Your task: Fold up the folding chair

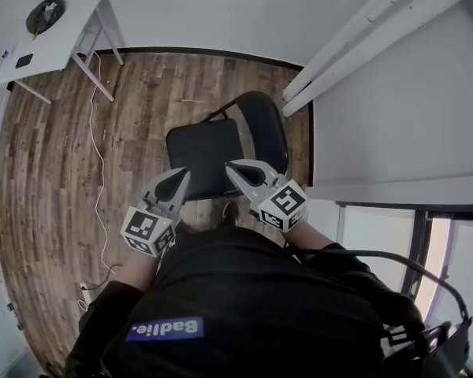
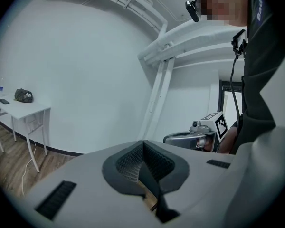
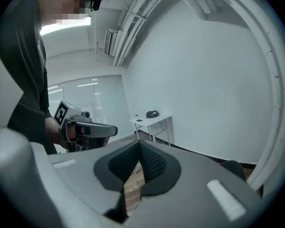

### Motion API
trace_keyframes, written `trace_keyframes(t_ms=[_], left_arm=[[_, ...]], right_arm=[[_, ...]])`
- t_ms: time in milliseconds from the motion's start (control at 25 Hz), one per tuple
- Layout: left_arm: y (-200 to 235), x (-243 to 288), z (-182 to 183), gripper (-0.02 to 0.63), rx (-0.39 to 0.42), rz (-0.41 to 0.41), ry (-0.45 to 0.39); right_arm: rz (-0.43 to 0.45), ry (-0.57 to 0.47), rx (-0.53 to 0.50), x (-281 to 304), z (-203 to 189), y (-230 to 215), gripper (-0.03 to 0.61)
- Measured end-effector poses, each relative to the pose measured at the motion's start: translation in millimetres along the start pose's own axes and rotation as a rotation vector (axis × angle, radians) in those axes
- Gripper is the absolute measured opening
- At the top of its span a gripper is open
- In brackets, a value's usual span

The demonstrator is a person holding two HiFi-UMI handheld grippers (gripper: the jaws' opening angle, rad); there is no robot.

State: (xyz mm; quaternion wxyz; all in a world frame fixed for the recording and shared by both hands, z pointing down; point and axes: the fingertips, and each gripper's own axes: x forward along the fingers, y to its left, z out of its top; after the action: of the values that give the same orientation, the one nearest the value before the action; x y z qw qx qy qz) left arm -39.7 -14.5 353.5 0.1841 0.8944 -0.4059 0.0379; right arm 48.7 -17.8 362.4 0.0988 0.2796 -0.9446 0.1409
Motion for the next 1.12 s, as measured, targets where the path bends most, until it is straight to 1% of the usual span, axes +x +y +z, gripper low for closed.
trace_keyframes(t_ms=[280,600,840,960,1120], left_arm=[[9.1,2.4,-12.2,0.005,-0.032,0.014,0.022],[23.8,15.8,-29.5,0.005,-0.078,0.035,0.049],[33.3,27.9,-42.3,0.006,-0.117,0.035,0.061],[38.3,37.2,-53.2,0.006,-0.132,0.044,0.083],[49.3,49.6,-72.8,0.006,-0.152,0.069,0.103]], right_arm=[[-0.03,0.017,0.014,-1.0,-11.7,-11.7,0.002],[-0.083,0.043,0.025,-3.4,-24.0,-44.1,0.02],[-0.091,0.079,0.038,-4.4,-37.2,-63.8,0.031],[-0.1,0.11,0.036,-6.5,-49.2,-78.3,0.042],[-0.134,0.16,0.055,-12.0,-73.1,-105.3,0.062]])
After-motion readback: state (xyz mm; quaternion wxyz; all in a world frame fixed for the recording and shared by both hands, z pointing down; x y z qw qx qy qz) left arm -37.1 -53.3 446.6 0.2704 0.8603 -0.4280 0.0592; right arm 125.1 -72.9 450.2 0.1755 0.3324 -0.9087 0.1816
